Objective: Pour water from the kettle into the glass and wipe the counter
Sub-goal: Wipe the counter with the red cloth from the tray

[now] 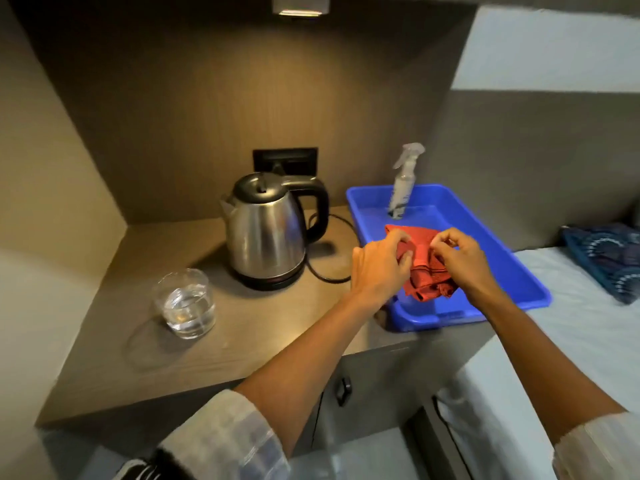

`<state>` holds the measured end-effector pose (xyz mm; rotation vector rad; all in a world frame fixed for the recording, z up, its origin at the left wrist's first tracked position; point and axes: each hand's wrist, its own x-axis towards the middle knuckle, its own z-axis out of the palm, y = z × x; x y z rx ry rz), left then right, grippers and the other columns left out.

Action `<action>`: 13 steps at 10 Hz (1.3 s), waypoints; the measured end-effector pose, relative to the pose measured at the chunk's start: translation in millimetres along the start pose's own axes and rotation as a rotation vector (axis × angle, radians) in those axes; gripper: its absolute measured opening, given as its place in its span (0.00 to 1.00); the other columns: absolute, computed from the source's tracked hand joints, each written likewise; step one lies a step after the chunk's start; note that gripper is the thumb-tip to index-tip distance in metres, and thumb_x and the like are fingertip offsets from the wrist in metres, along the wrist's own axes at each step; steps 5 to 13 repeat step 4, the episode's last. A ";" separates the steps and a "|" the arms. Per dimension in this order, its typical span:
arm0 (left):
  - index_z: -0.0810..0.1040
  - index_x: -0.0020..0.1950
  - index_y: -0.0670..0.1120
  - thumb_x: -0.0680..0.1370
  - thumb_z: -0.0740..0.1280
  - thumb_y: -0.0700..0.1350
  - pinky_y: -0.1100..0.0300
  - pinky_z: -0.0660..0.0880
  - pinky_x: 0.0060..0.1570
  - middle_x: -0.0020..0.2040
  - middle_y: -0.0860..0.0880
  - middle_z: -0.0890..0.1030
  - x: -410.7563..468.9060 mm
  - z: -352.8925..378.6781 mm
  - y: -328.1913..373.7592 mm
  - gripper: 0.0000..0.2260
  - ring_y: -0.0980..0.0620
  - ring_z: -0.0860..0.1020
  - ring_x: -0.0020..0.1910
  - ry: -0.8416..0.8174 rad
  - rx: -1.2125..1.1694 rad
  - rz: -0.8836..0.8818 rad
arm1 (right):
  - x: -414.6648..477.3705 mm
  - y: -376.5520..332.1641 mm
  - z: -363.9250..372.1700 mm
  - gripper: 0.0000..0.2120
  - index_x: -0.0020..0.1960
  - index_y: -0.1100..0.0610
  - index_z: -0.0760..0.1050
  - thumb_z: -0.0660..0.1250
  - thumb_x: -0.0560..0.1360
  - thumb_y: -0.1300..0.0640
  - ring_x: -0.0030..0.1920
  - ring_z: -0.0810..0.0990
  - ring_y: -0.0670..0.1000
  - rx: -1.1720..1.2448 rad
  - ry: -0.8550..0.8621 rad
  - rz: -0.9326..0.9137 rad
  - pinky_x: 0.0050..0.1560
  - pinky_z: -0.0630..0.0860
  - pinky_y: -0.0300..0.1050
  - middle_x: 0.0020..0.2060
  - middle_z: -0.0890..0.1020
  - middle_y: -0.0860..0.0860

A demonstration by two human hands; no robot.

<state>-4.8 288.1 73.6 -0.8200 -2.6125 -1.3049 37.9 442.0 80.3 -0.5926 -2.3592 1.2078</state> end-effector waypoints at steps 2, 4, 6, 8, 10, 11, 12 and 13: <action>0.73 0.68 0.54 0.82 0.56 0.57 0.38 0.54 0.69 0.62 0.43 0.79 7.1 41.7 15.1 0.18 0.39 0.63 0.72 -0.315 0.437 0.070 | 7.6 42.6 -39.2 0.17 0.45 0.54 0.78 0.54 0.73 0.48 0.54 0.75 0.59 -0.357 -0.174 0.092 0.53 0.69 0.53 0.50 0.81 0.56; 0.66 0.74 0.54 0.82 0.56 0.59 0.38 0.49 0.73 0.74 0.43 0.69 -41.6 13.9 23.5 0.22 0.41 0.55 0.78 -0.132 0.607 0.151 | -26.9 35.7 -64.9 0.18 0.47 0.49 0.75 0.48 0.77 0.45 0.63 0.70 0.60 -0.727 -0.315 0.064 0.64 0.60 0.57 0.61 0.75 0.58; 0.66 0.74 0.54 0.82 0.56 0.59 0.38 0.49 0.73 0.74 0.43 0.69 -41.6 13.9 23.5 0.22 0.41 0.55 0.78 -0.132 0.607 0.151 | -26.9 35.7 -64.9 0.18 0.47 0.49 0.75 0.48 0.77 0.45 0.63 0.70 0.60 -0.727 -0.315 0.064 0.64 0.60 0.57 0.61 0.75 0.58; 0.66 0.74 0.54 0.82 0.56 0.59 0.38 0.49 0.73 0.74 0.43 0.69 -41.6 13.9 23.5 0.22 0.41 0.55 0.78 -0.132 0.607 0.151 | -26.9 35.7 -64.9 0.18 0.47 0.49 0.75 0.48 0.77 0.45 0.63 0.70 0.60 -0.727 -0.315 0.064 0.64 0.60 0.57 0.61 0.75 0.58; 0.66 0.74 0.54 0.82 0.56 0.59 0.38 0.49 0.73 0.74 0.43 0.69 -41.6 13.9 23.5 0.22 0.41 0.55 0.78 -0.132 0.607 0.151 | -26.9 35.7 -64.9 0.18 0.47 0.49 0.75 0.48 0.77 0.45 0.63 0.70 0.60 -0.727 -0.315 0.064 0.64 0.60 0.57 0.61 0.75 0.58; 0.66 0.74 0.54 0.82 0.56 0.59 0.38 0.49 0.73 0.74 0.43 0.69 -41.6 13.9 23.5 0.22 0.41 0.55 0.78 -0.132 0.607 0.151 | -26.9 35.7 -64.9 0.18 0.47 0.49 0.75 0.48 0.77 0.45 0.63 0.70 0.60 -0.727 -0.315 0.064 0.64 0.60 0.57 0.61 0.75 0.58; 0.66 0.74 0.54 0.82 0.56 0.59 0.38 0.49 0.73 0.74 0.43 0.69 -41.6 13.9 23.5 0.22 0.41 0.55 0.78 -0.132 0.607 0.151 | -26.9 35.7 -64.9 0.18 0.47 0.49 0.75 0.48 0.77 0.45 0.63 0.70 0.60 -0.727 -0.315 0.064 0.64 0.60 0.57 0.61 0.75 0.58; 0.66 0.74 0.54 0.82 0.56 0.59 0.38 0.49 0.73 0.74 0.43 0.69 -41.6 13.9 23.5 0.22 0.41 0.55 0.78 -0.132 0.607 0.151 | -26.9 35.7 -64.9 0.18 0.47 0.49 0.75 0.48 0.77 0.45 0.63 0.70 0.60 -0.727 -0.315 0.064 0.64 0.60 0.57 0.61 0.75 0.58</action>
